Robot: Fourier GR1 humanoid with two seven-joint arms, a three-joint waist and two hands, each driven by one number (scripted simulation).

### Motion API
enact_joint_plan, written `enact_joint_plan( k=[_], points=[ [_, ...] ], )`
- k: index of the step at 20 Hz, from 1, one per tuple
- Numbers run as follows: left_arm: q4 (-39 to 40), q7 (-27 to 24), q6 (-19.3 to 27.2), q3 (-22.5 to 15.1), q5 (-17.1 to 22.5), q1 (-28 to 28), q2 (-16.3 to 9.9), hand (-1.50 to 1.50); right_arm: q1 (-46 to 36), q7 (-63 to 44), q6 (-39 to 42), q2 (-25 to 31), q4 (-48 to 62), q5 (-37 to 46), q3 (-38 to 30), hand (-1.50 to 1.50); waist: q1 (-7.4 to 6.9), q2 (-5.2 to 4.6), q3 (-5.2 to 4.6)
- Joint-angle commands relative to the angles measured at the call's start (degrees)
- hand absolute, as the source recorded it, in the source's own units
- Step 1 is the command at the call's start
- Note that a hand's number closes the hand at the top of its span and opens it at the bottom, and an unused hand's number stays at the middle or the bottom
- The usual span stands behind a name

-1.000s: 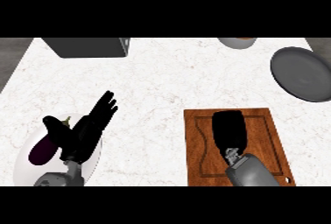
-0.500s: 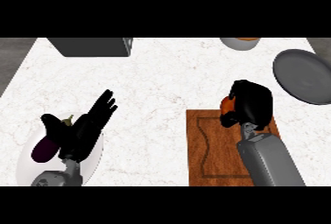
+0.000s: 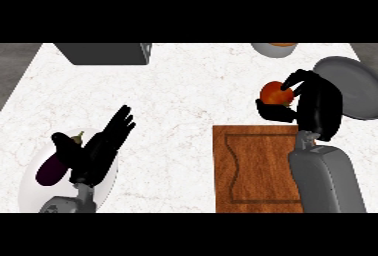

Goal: Pick the tomato from the cutting board and place it in the pan

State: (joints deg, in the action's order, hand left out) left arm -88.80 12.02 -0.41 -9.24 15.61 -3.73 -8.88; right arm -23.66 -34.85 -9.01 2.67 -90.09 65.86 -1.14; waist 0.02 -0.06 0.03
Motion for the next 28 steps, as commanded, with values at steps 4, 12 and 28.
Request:
enact_joint_plan(
  k=[4, 12, 28],
  points=[
    [0.2, 0.15, -0.85, 0.82, 0.04, -0.49, 0.84, 0.0, -0.13, 12.07, -9.57, 3.74, 9.29, -12.99, -10.62, 1.5, -0.32, -0.06, 0.0],
    [0.47, -1.02, -0.64, -1.84, -2.87, 0.76, 2.75, 0.0, -11.77, 21.33, -20.21, 13.51, 37.54, -9.73, -17.16, 1.5, -1.41, -0.39, 0.04],
    [0.06, 1.68, -1.31, -0.47, -2.06, -2.95, 2.58, 0.0, -19.17, 42.97, -38.05, 29.58, 66.79, -20.73, -33.03, 1.5, -3.8, -1.78, 0.4]
  ],
)
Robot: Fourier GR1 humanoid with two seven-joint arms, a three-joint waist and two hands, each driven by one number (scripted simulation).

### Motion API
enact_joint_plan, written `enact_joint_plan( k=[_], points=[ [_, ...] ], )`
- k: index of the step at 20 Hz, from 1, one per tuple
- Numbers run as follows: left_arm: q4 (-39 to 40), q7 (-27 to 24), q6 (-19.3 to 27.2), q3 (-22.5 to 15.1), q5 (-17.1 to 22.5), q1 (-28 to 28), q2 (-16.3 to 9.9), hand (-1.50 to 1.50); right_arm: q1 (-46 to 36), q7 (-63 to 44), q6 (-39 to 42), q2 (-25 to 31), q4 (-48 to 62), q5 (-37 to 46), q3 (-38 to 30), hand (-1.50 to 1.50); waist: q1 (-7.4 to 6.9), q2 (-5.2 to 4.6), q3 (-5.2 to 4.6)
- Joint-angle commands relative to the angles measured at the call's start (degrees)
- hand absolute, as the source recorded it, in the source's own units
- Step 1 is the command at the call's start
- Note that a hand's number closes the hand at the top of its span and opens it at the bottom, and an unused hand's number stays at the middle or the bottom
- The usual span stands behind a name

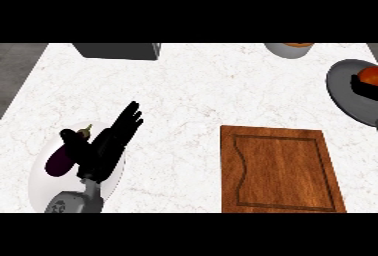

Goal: Pick the tomato from the cutting board and place it in the pan

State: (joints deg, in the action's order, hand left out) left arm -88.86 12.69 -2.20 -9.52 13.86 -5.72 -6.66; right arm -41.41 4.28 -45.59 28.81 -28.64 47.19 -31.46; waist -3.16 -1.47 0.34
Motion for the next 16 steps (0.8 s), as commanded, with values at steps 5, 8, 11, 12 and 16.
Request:
enact_joint_plan(
  k=[5, 8, 11, 12, 16],
  points=[
    [1.87, -1.5, -0.03, -0.75, -0.95, -1.11, 1.38, 0.0, -2.37, 8.52, -0.68, 6.01, 9.24, -4.31, -4.85, 1.5, -1.16, -0.84, 0.15],
    [-1.61, 0.73, 0.22, -1.63, -0.71, -0.44, 1.21, 0.0, 0.25, 1.19, 4.84, 9.75, 16.61, -1.39, -3.84, -1.5, -2.42, -1.06, 0.13],
    [0.63, 0.09, -1.06, -0.98, -0.35, -1.35, 0.61, 0.0, -1.34, 0.29, 8.11, 9.92, 18.97, -1.1, -3.3, -1.5, -2.39, -1.19, 0.17],
    [-0.11, 1.88, 0.01, -1.16, -0.29, -2.93, 1.35, 0.0, -1.15, 0.92, 8.27, 9.53, 19.19, -0.81, -2.96, -1.5, -2.72, -1.43, 0.32],
    [1.03, -2.26, -1.2, -0.77, -0.9, -0.07, 0.64, 0.0, -1.18, 7.33, 11.21, 8.77, 17.62, -5.91, -7.16, -1.5, -1.77, -0.94, 0.38]
  ],
)
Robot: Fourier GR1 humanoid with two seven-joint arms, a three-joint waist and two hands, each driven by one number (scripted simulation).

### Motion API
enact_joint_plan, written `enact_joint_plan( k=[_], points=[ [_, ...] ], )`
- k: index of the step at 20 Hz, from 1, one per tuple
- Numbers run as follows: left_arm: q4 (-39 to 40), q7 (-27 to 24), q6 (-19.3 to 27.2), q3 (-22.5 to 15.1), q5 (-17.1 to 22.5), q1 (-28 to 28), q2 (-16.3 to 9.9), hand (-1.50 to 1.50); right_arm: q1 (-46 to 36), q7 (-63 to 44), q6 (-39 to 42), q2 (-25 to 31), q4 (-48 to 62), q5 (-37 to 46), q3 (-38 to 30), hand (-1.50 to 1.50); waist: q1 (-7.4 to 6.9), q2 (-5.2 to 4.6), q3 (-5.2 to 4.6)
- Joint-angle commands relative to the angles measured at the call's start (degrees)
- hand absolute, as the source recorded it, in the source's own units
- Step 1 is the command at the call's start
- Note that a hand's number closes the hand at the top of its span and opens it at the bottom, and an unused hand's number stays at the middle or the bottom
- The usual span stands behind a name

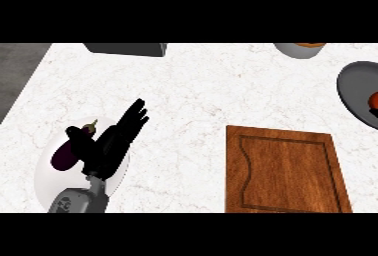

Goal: Pick the tomato from the cutting board and place it in the pan

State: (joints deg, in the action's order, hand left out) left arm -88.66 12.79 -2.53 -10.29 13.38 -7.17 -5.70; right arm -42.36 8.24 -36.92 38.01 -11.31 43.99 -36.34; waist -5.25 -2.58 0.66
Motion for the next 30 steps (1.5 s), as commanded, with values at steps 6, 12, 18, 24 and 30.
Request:
enact_joint_plan(
  k=[6, 12, 18, 24, 30],
  points=[
    [0.38, -0.85, -0.44, 0.39, 0.15, 1.79, -0.32, 0.0, -1.87, 13.92, 6.4, -2.1, -3.97, -14.76, -12.62, -1.5, 1.53, 0.61, 0.22],
    [-0.39, -0.05, 0.0, 0.64, 0.2, 1.48, -0.2, 0.0, 0.75, 17.84, 20.34, 2.61, -1.46, -21.81, -18.55, -1.5, 2.65, 0.93, -0.04],
    [2.26, -2.31, -0.21, 1.37, -0.67, 1.92, -0.45, 0.0, 7.74, 25.86, 33.79, 3.66, 0.6, -23.62, -19.3, -1.5, 3.44, 0.99, -0.09],
    [-1.21, 0.73, 1.5, 0.59, -0.45, 2.03, 0.86, 0.0, 12.36, 28.17, 44.03, 6.93, 1.97, -25.14, -19.87, -1.5, 3.38, 1.58, -0.17],
    [4.13, -1.88, 0.98, 2.53, -1.11, 0.06, 0.6, 0.0, 15.47, 31.76, 48.73, 8.3, 1.29, -25.45, -19.02, -1.5, 3.91, 1.63, -0.27]
  ],
)
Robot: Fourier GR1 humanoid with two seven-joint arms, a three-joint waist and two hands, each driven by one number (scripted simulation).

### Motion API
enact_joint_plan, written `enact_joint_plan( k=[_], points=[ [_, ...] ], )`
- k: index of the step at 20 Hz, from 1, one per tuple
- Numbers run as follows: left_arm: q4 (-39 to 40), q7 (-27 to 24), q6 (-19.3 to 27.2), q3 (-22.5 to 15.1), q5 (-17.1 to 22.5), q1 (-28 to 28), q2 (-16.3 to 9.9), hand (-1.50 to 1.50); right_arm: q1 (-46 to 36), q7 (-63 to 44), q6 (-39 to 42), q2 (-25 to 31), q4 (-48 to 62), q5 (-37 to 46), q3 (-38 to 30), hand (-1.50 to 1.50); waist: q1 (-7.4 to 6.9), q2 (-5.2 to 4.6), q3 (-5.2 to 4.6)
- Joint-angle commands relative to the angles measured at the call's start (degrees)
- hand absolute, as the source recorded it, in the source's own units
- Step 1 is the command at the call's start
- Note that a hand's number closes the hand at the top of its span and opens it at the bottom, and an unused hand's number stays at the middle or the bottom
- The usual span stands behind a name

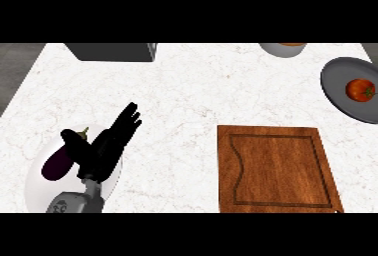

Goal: Pick the tomato from the cutting board and place it in the pan

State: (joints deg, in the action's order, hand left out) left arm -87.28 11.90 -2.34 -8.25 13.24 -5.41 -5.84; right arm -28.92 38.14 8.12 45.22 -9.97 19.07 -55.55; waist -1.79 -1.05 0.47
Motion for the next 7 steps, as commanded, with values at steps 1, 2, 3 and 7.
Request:
enact_joint_plan(
  k=[1, 2, 3, 7],
  points=[
    [-3.03, 0.12, -0.82, -0.8, -0.01, 3.41, -0.58, 0.0, 1.86, 0.96, 4.45, 2.39, -0.01, -0.78, 0.04, -1.5, -0.37, 0.3, -0.04],
    [-2.46, 0.23, 0.35, -1.06, -0.58, 2.27, 0.64, 0.0, 2.51, 2.01, 4.44, 1.37, -0.19, -0.48, 0.8, -1.5, 0.01, 0.35, -0.09],
    [0.34, 2.76, -1.89, 3.56, 2.55, -2.58, -2.51, 0.0, 2.81, 1.53, 5.32, 1.85, 0.07, -0.64, 0.81, -1.5, 0.4, 0.26, -0.11],
    [-2.09, 1.02, -1.44, 0.82, 0.83, 2.11, -1.1, 0.0, 4.46, 4.63, 5.08, 0.06, -0.01, -0.52, 1.58, -1.5, -0.07, 0.28, -0.06]
  ],
)
